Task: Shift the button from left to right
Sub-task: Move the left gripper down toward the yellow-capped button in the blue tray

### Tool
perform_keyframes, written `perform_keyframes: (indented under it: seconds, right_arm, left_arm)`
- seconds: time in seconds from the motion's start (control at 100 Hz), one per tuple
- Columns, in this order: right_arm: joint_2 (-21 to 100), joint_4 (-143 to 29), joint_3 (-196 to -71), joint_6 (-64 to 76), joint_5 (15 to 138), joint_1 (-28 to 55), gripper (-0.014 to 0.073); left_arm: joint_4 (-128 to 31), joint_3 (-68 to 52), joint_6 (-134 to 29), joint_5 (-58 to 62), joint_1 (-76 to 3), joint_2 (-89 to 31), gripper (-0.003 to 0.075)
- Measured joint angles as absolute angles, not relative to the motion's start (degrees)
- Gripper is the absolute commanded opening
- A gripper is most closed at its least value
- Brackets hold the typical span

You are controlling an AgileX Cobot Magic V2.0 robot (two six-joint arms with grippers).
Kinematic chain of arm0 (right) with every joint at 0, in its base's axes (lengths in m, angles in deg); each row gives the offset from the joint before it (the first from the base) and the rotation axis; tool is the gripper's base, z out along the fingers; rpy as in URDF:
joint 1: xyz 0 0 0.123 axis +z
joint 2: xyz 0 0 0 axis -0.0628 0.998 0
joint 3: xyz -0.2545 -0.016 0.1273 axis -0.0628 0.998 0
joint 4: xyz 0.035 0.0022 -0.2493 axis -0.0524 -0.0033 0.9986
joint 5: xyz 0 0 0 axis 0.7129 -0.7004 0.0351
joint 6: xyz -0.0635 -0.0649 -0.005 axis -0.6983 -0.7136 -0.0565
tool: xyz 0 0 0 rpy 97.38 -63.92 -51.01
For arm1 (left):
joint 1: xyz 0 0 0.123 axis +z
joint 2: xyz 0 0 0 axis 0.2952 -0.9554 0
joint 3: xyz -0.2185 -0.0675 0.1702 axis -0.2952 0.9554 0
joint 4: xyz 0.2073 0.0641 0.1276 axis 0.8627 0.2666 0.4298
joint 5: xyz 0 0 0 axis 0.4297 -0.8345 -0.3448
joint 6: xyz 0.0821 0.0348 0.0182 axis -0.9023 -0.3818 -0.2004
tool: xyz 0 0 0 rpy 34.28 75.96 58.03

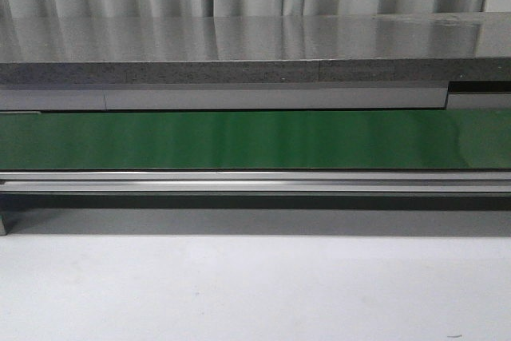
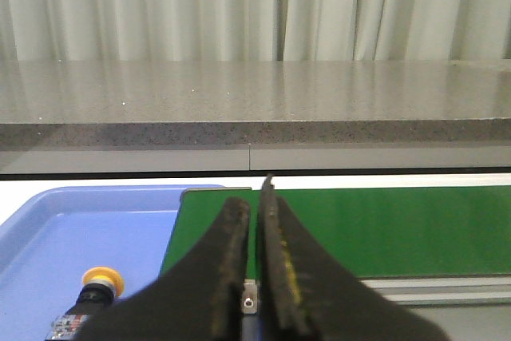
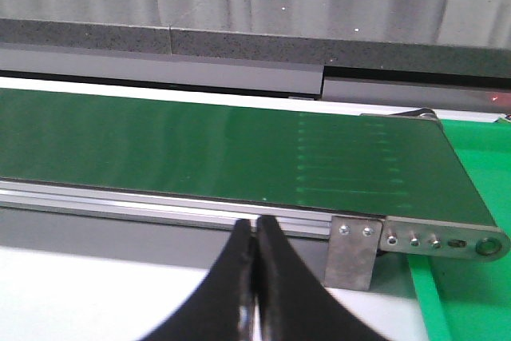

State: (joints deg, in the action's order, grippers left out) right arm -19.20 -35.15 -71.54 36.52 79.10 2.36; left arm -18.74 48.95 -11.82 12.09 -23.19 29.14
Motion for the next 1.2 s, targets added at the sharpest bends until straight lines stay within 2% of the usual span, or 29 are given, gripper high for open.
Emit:
perform_keyframes:
  seconds: [0.22,0.48,0.67,0.86,1.11,1.2]
  right_arm:
    - [-19.2,-35.1,-71.5,36.5,79.1,2.4,-0.0068]
    - [-19.2,-35.1,-71.5,36.5,79.1,2.4,-0.0068]
    - [-19.2,-35.1,-71.5,36.5,79.1,2.4,-0.0068]
    - [-19.2,-35.1,-71.5,36.5,79.1,2.4,-0.0068]
    - [-19.2,-35.1,-71.5,36.5,79.1,2.4,-0.0068]
    - [-19.2,-35.1,-71.5,36.5,79.1,2.4,-0.0068]
  left_arm:
    - [-19.6,39.0,-11.8,-1.1,-23.2,26.1,0.0005]
    - [-19.4,20.2,-11.8,-21.0,-23.2,10.0,0.0005]
    - [-19.3,11.4,-11.8,-36.1,-23.2,-1.0,0.0005]
    - [-19.3,9.3,-11.8,-37.7,-23.2,-6.6,0.0005]
    - [-19.5,9.3,-11.8,-36.5,-23.2,-7.9,0.0007]
    - [-19.5,9.3,-11.8,-36.0,-23.2,-7.9,0.0048]
